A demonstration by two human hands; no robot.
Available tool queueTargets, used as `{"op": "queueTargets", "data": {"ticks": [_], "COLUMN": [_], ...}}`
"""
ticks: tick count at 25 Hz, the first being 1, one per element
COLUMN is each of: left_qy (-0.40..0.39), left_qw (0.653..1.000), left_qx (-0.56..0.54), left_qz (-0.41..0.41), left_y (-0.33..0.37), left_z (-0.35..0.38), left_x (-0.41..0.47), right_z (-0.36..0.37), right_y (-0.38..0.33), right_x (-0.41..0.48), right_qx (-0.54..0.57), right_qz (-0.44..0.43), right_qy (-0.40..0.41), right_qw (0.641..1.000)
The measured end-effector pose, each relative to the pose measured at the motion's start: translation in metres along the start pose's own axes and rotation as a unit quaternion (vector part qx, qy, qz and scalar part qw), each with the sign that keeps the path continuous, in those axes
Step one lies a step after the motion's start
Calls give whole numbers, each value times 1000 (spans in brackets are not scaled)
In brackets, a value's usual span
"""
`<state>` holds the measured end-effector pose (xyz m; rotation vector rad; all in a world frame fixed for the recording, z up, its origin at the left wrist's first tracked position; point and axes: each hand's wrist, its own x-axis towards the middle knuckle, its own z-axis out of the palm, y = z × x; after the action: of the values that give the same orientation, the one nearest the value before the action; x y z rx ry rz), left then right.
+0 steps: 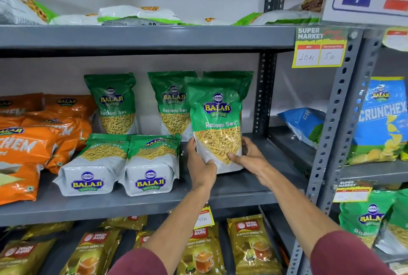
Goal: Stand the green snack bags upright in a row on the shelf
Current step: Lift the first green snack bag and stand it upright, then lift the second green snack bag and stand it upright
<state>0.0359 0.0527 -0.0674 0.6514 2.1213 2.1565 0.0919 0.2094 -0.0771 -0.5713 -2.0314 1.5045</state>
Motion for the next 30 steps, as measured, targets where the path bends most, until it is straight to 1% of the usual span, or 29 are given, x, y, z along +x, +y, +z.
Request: {"op": "queueTargets", "data": {"ticks": [6,9,13,15,17,18,20,22,23,24,26,28,30], "left_qy": [-65,-93,-153,-161,-151,-147,-147,-140,-135,-122,-85,-49,-15], "left_qw": [992,988,978,976,978,978,977,973,971,969,966,963,957], "left_qx": [100,121,136,144,143,145,156,167,172,177,189,212,258], "left_qz": [40,33,26,16,-5,-4,24,72,97,121,153,157,132], "left_y": [-8,-5,1,2,4,5,11,20,26,32,42,47,45], "left_z": [16,33,49,52,48,44,31,11,1,-12,-41,-75,-110], "left_x": [10,13,12,13,13,12,13,16,19,24,36,50,61], "right_z": [-10,-24,-40,-44,-41,-36,-21,2,14,26,48,72,96], "right_y": [11,18,30,32,28,23,12,-3,-12,-20,-34,-46,-55], "right_x": [-6,-3,0,-2,-7,-13,-25,-38,-43,-44,-43,-39,-33], "right_qx": [-65,-74,-75,-72,-93,-117,-162,-178,-170,-151,-144,-162,-178], "right_qz": [-22,1,15,20,20,8,-42,-127,-177,-220,-281,-288,-252], "right_qy": [106,131,142,141,174,212,288,332,326,299,220,143,82], "right_qw": [992,989,987,987,980,970,943,917,913,916,923,933,948]}}
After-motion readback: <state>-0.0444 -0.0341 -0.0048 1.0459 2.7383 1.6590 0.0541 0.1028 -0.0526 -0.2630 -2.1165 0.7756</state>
